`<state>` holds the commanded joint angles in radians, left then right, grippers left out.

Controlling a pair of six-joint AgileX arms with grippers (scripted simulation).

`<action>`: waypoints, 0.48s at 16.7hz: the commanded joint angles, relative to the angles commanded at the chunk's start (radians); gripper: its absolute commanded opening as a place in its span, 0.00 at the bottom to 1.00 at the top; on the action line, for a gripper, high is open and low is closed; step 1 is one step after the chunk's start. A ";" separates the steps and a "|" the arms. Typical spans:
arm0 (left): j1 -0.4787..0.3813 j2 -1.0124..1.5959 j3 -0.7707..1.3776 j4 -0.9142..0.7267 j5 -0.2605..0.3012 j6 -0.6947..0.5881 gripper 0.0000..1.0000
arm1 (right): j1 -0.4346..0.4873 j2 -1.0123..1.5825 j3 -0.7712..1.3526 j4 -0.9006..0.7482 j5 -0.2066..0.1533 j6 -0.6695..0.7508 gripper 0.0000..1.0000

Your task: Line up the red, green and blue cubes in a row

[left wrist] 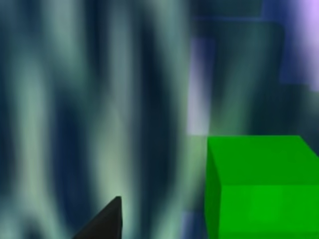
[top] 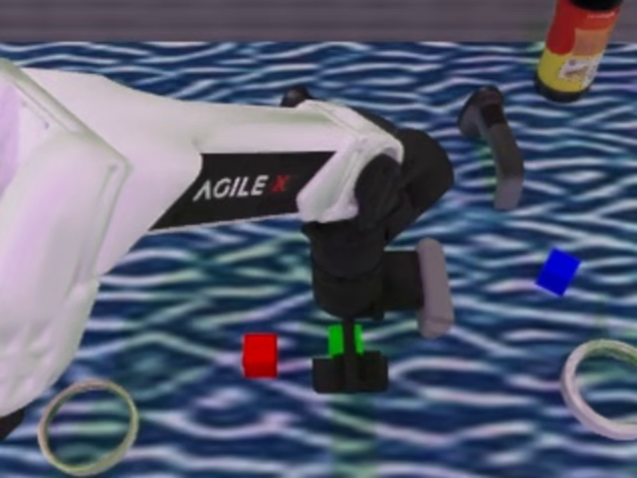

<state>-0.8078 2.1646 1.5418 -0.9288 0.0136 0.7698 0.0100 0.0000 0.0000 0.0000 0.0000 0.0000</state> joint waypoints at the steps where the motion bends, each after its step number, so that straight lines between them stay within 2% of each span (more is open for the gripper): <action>1: 0.000 0.000 0.000 0.000 0.000 0.000 1.00 | 0.000 0.000 0.000 0.000 0.000 0.000 1.00; 4: 0.002 -0.005 0.015 -0.017 0.000 0.001 1.00 | 0.000 0.000 0.000 0.000 0.000 0.000 1.00; 8: 0.014 -0.044 0.105 -0.156 0.000 0.000 1.00 | 0.000 0.000 0.000 0.000 0.000 0.000 1.00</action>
<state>-0.7940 2.1210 1.6471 -1.0852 0.0134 0.7694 0.0100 0.0000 0.0000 0.0000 0.0000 0.0000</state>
